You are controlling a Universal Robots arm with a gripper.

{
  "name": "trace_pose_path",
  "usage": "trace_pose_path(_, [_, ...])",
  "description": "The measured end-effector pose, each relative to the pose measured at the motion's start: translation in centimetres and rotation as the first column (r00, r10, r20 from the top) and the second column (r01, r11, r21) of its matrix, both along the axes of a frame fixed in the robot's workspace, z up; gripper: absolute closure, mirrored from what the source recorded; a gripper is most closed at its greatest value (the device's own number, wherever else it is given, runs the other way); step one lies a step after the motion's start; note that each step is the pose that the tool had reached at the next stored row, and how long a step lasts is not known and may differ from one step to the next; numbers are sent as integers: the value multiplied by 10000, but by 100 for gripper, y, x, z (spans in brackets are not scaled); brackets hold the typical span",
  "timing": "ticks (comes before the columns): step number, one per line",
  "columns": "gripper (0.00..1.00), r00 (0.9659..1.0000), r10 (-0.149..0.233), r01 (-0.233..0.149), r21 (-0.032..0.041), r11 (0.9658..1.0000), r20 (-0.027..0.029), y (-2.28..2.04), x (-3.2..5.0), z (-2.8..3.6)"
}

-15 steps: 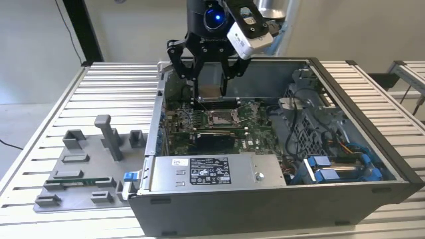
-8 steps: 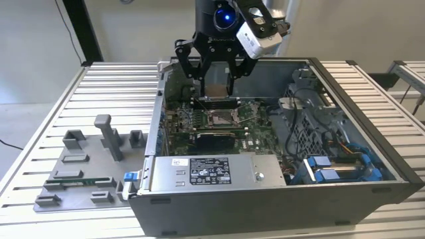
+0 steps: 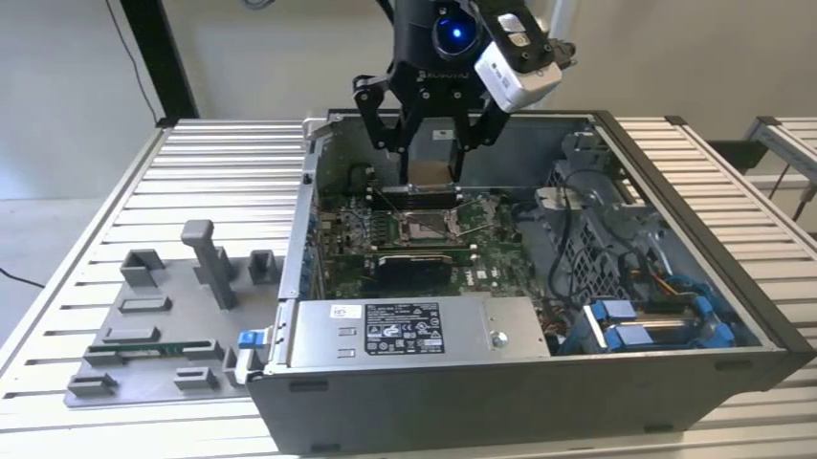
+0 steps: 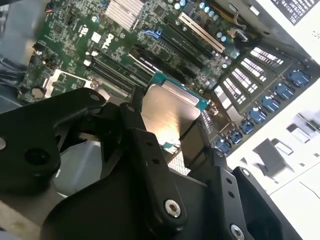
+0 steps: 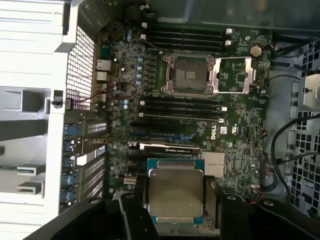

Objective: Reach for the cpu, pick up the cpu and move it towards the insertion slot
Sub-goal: 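Pick up the cpu and move it towards the insertion slot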

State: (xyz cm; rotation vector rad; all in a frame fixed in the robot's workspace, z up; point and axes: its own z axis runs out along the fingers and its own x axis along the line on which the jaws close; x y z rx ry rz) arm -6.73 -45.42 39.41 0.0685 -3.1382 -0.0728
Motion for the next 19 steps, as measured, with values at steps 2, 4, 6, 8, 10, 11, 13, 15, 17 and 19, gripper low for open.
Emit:
trace_pose_path(2, [100,10000,-1,1,0,10000,0,3,27,0])
trace_pose_path(4, [100,10000,-1,1,-1,10000,0,6,56,0])
trace_pose_path(6, [100,10000,-3,3,0,10000,0,10,84,0])
trace_pose_path(8, [100,10000,-4,4,1,10000,1,13,110,0])
trace_pose_path(10, [100,10000,-5,5,0,10000,0,16,136,0])
trace_pose_path(11, [100,10000,-5,5,-1,10000,0,17,148,0])
trace_pose_path(13, [100,10000,-6,6,0,10000,0,19,174,0])
trace_pose_path(15, [100,10000,-6,6,0,10000,0,21,197,0])
trace_pose_path(17, [100,10000,-6,6,0,10000,0,24,222,0])
trace_pose_path(19, [100,10000,-7,7,0,10000,0,26,245,0])
